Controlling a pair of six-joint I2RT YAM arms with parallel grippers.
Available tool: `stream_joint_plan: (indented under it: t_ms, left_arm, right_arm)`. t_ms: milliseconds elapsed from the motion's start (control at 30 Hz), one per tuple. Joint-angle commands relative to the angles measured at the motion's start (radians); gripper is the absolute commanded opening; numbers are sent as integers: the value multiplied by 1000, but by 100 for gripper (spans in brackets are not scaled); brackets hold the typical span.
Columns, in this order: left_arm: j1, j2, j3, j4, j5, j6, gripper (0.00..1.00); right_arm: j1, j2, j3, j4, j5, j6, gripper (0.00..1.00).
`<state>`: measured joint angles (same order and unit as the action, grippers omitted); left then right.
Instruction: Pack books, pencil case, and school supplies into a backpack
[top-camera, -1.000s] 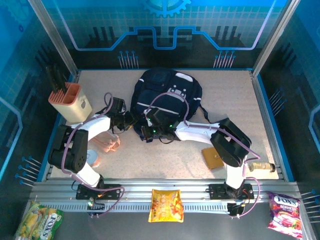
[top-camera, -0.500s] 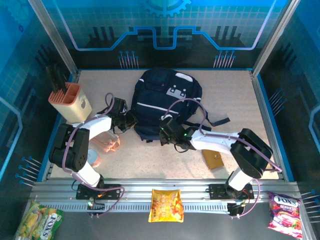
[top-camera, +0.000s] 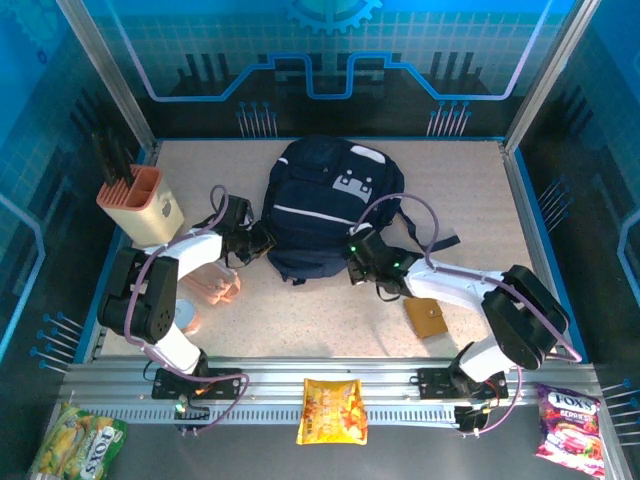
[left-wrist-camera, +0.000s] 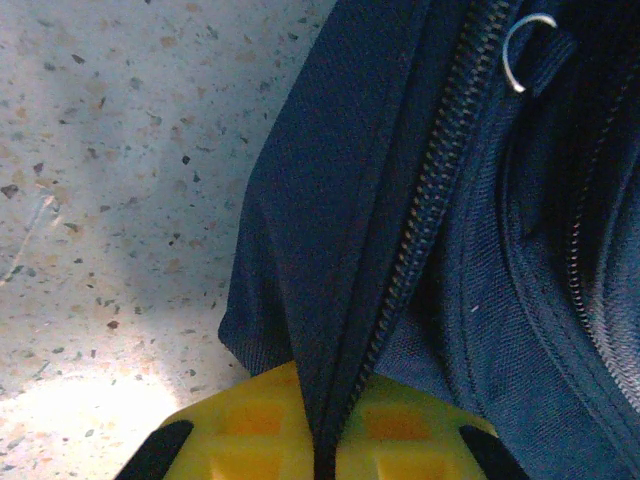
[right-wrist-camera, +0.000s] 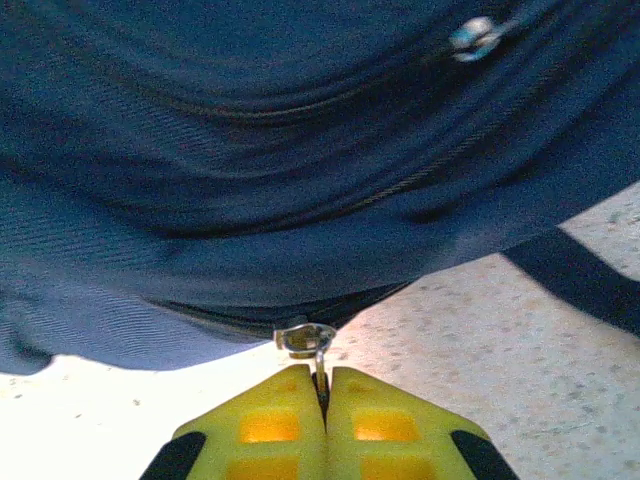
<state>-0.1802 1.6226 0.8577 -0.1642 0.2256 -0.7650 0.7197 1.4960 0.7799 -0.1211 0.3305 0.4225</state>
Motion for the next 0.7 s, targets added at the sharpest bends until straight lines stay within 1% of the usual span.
stream_joint_plan:
  t_ms: [0, 133, 400, 533, 633, 667]
  left_arm:
    - [41, 0, 30, -68, -38, 87, 0]
    - [49, 4, 44, -104, -31, 133, 0]
    - [62, 7, 63, -177, -1, 223, 0]
    - [64, 13, 83, -207, 18, 261, 0]
    - [64, 11, 91, -217, 40, 279, 0]
    - [64, 8, 92, -220, 41, 282, 0]
  right_arm:
    - [-103, -22, -26, 12, -1, -48, 3]
    - [-192, -4, -31, 86, -56, -66, 6]
    - [-342, 66, 16, 134, -139, -88, 11]
    - [-394, 135, 71, 138, -173, -97, 12]
    - [-409, 171, 94, 133, -171, -109, 13]
    - [-415, 176, 129, 133, -169, -111, 13]
